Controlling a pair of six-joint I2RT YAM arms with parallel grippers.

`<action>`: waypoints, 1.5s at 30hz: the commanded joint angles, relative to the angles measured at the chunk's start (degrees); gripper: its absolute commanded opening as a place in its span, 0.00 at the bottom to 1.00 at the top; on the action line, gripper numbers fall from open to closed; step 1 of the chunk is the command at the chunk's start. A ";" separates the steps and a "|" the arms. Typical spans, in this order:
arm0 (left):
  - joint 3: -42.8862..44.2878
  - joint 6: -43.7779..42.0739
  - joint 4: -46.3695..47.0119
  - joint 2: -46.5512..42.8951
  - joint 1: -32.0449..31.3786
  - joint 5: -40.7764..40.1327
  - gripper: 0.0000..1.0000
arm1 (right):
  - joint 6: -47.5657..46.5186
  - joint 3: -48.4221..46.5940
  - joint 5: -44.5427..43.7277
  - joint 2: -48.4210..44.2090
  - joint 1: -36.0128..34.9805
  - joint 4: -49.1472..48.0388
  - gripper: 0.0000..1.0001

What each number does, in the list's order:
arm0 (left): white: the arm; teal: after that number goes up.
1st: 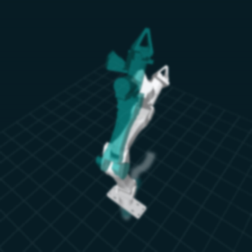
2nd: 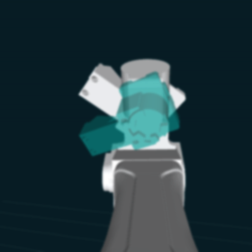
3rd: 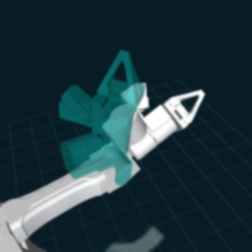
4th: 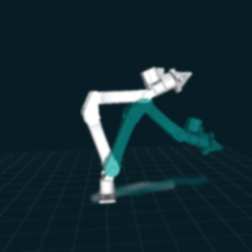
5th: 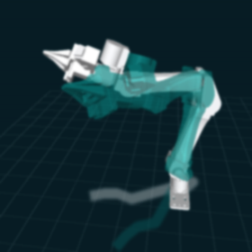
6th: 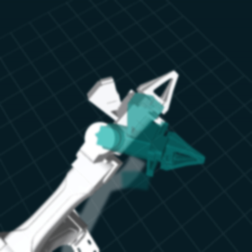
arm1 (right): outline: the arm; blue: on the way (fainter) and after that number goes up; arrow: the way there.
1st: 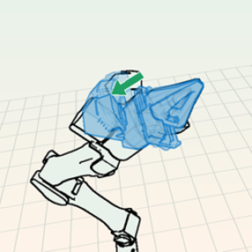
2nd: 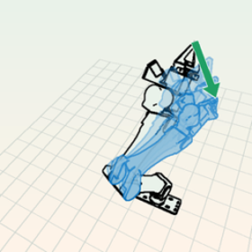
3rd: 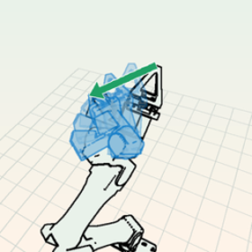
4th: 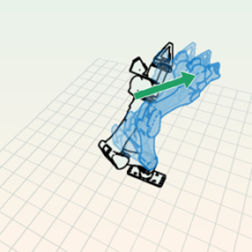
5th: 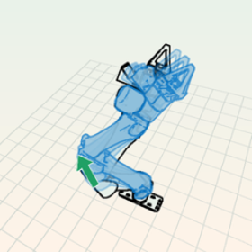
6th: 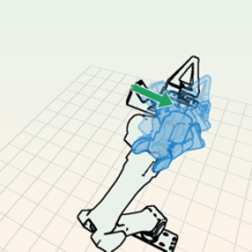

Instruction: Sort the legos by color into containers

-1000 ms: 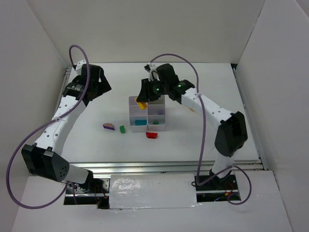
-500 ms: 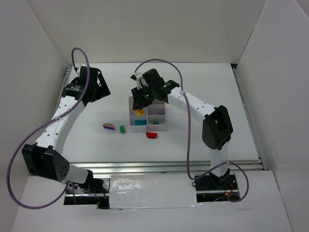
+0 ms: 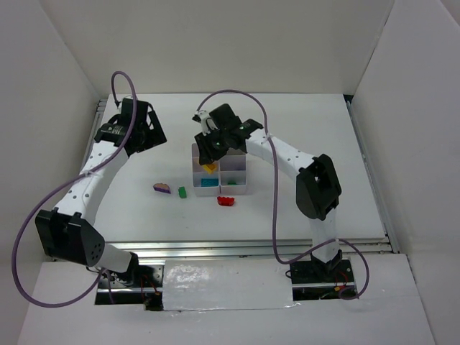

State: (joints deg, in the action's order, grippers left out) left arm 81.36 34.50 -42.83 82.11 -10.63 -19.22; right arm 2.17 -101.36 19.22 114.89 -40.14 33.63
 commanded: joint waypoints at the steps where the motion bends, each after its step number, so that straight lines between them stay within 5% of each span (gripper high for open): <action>1: 2.13 -1.10 0.73 0.77 0.26 0.85 0.98 | -1.56 -3.05 -0.85 -0.19 -0.03 -0.84 0.25; 45: 2.22 -3.47 2.40 -0.01 0.26 9.73 0.98 | -14.13 6.87 -6.83 -5.99 -2.49 -11.90 0.37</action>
State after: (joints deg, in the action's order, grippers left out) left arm 81.76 32.71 -41.95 83.53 -10.63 -10.94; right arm -10.61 -95.66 13.93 113.49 -42.11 26.68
